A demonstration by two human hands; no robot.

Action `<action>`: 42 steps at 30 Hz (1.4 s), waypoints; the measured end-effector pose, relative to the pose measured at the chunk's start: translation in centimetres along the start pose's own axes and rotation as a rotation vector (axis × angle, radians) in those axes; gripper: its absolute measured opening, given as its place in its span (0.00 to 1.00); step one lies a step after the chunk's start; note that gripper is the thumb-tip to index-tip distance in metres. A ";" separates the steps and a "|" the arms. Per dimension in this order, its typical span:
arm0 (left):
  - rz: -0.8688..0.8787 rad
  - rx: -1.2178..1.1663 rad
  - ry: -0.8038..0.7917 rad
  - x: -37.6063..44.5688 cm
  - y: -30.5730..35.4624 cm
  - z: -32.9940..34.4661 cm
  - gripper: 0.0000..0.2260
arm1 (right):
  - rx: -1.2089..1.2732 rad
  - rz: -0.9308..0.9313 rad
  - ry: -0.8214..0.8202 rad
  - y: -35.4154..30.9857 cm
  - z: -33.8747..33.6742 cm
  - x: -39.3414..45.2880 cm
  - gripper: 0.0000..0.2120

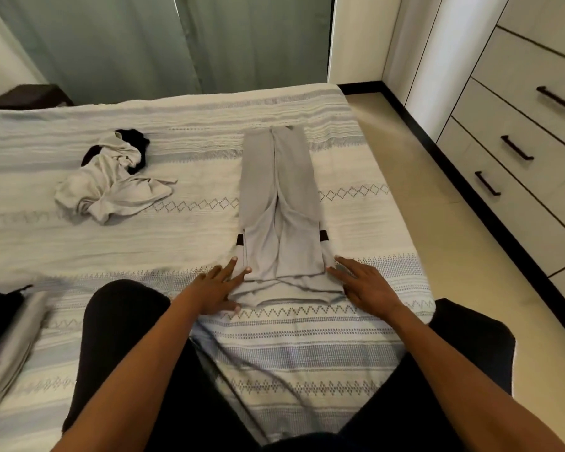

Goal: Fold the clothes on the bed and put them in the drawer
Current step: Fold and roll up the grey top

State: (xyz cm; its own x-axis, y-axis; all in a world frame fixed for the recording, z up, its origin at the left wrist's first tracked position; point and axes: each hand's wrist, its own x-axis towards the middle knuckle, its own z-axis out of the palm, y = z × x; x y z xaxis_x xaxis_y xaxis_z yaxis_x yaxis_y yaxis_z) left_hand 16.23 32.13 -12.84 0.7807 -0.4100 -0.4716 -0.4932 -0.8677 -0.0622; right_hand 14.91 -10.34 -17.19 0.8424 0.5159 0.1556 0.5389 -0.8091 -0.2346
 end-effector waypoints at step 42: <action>-0.715 -1.514 0.687 2.3 10.1 -5.2 0.13 | 0.972 0.944 0.211 -3.4 -3.9 5.5 0.12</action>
State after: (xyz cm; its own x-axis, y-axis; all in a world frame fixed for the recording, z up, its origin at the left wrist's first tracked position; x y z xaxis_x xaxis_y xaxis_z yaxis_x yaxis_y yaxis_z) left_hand 15.02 20.97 -9.96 0.8586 0.4274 -0.2830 0.4047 -0.2265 0.8859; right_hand 17.73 -5.81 -11.82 0.9181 -0.2390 -0.3162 -0.3742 -0.2595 -0.8903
